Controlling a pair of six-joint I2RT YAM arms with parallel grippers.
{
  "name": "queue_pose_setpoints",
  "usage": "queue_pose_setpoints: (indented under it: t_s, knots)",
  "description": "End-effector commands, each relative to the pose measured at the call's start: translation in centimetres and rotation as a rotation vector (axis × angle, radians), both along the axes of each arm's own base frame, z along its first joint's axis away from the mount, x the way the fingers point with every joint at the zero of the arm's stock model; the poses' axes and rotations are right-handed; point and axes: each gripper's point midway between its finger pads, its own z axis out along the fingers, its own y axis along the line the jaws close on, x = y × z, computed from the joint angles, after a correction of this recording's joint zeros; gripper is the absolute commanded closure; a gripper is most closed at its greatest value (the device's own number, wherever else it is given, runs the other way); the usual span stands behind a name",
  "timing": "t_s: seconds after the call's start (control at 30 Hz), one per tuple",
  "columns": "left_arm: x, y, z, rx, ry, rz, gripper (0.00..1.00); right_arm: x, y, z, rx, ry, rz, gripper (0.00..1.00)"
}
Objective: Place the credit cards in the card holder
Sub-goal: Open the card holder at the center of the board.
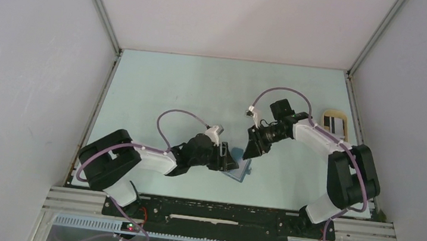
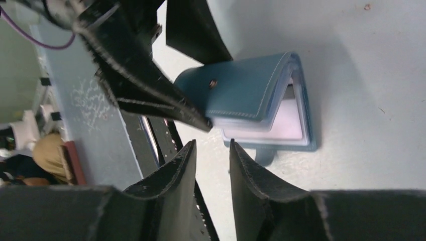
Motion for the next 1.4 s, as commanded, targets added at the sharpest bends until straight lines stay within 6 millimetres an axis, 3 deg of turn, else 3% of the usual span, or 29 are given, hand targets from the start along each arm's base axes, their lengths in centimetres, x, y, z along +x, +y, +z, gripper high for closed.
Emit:
queue_pose_setpoints:
  t_s: [0.0, 0.17, 0.53, 1.0, 1.13, 1.37]
  knots:
    - [0.3, -2.3, 3.7, -0.248, 0.001, -0.012, 0.41, 2.0, 0.9, 0.5, 0.004, 0.102, -0.105, 0.65]
    - [0.3, -2.6, 3.1, -0.29, 0.028, -0.006, 0.41, 2.3, 0.5, -0.4, -0.011, 0.133, -0.125, 0.71]
    - [0.4, -2.5, 2.6, -0.34, 0.052, 0.0, 0.42, 3.4, -0.2, -2.6, -0.076, 0.17, -0.171, 0.63]
    - [0.1, -2.6, 2.6, -0.381, 0.066, -0.02, 0.4, 4.3, -1.2, -4.8, -0.167, 0.161, -0.206, 0.64]
    - [0.1, -2.6, 2.5, -0.381, 0.068, -0.022, 0.4, 4.5, -1.2, -4.3, -0.152, 0.151, -0.201, 0.64]
    - [0.2, -2.4, 2.4, -0.395, 0.074, -0.014, 0.41, 3.7, -1.0, -0.7, -0.003, 0.134, -0.113, 0.56]
